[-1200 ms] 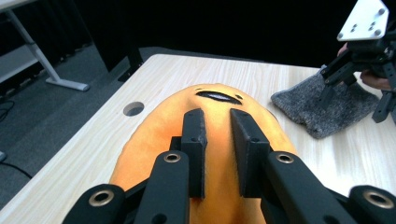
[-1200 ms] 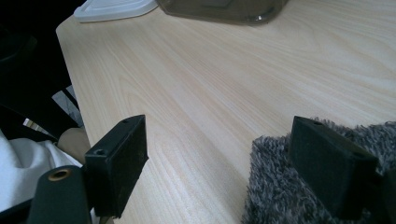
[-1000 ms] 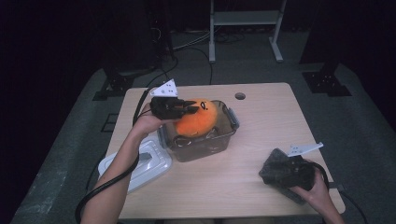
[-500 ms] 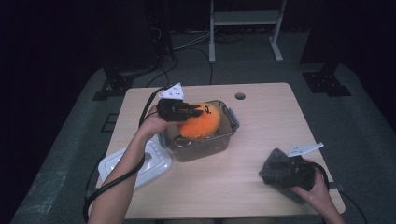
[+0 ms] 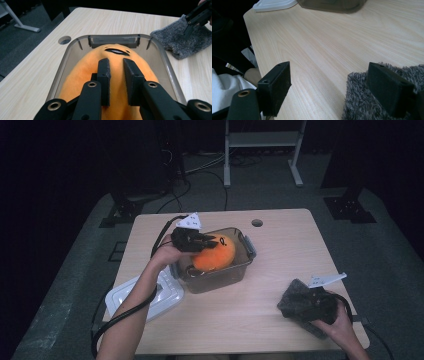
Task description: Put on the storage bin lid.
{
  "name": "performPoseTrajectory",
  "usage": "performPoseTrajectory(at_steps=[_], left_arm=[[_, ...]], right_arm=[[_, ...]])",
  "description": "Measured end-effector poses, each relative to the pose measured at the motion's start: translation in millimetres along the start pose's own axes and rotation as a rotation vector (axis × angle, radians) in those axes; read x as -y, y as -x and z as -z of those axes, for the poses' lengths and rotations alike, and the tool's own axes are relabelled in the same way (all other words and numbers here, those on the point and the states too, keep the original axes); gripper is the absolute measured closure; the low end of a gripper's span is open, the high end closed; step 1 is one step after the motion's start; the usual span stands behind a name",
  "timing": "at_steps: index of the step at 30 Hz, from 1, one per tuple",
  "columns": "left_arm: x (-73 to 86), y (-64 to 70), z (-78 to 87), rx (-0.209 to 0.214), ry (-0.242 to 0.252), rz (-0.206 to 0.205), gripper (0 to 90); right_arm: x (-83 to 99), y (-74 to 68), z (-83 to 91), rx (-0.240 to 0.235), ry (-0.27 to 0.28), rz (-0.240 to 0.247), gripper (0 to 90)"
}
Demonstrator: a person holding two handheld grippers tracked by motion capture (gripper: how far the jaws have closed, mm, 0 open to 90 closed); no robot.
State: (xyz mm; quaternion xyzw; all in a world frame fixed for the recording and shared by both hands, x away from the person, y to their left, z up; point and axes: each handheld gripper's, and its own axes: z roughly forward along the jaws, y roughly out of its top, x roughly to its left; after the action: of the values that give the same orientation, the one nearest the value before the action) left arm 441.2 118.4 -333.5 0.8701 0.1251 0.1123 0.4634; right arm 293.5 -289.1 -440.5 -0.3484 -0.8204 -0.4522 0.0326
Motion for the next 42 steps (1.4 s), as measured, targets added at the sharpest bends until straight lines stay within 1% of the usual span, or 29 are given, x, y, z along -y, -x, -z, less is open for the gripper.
performPoseTrajectory(at_steps=[1,6,9,14,20,22,24,25,28,32,36,38,40,41,42], left_arm=[[0.4,-0.3,-0.5,-0.006,-0.003,0.001,76.9],[1.8,-1.3,-1.5,-0.004,-0.016,0.000,76.9],[2.4,-1.5,-2.9,-0.008,-0.041,-0.007,76.9],[2.3,-1.2,-4.8,-0.005,-0.066,-0.019,76.9],[2.4,-1.1,-7.5,-0.003,-0.087,-0.020,76.8],[2.2,-1.1,-9.2,-0.007,-0.104,-0.029,76.7],[2.0,-0.6,-10.5,-0.005,-0.111,-0.034,76.7],[1.9,-1.0,-10.6,-0.001,-0.123,-0.040,76.7],[1.7,-0.3,-12.1,-0.002,-0.125,-0.035,76.7],[1.2,-0.5,-13.4,-0.002,-0.156,-0.050,76.7],[2.4,-0.3,-15.1,0.001,-0.158,-0.039,76.5],[2.7,-0.2,-16.0,0.008,-0.166,-0.048,76.6],[3.3,0.5,-17.7,0.010,-0.170,-0.045,76.6],[3.1,0.3,-17.8,0.011,-0.180,-0.051,76.5],[3.1,0.3,-17.8,0.011,-0.180,-0.051,76.5]], right_arm=[[0.1,0.2,0.0,0.000,0.000,0.001,18.9],[0.0,0.4,-0.2,-0.001,0.000,0.001,18.9],[0.1,0.0,-1.3,-0.003,-0.005,-0.001,18.9],[-0.1,-0.1,-1.2,-0.004,-0.003,0.000,18.9],[0.1,-0.2,-0.9,-0.005,-0.005,0.000,18.9],[0.1,0.0,-0.8,-0.005,-0.004,0.000,18.9],[0.0,-0.1,-0.8,-0.005,-0.004,0.000,18.9],[0.0,-0.1,-0.7,-0.005,-0.004,0.001,18.9],[0.1,0.1,-0.6,-0.006,-0.003,0.002,18.9],[0.1,0.0,-0.4,-0.006,-0.003,0.002,18.9],[0.1,0.1,-0.4,-0.006,-0.003,0.002,18.9],[0.0,-0.1,-0.4,-0.006,-0.002,0.001,18.9],[0.1,-0.1,-0.3,-0.007,-0.002,0.002,18.9],[0.2,0.1,-0.3,-0.007,-0.003,0.002,18.9],[0.2,0.3,-0.4,-0.008,-0.004,0.002,18.9]])
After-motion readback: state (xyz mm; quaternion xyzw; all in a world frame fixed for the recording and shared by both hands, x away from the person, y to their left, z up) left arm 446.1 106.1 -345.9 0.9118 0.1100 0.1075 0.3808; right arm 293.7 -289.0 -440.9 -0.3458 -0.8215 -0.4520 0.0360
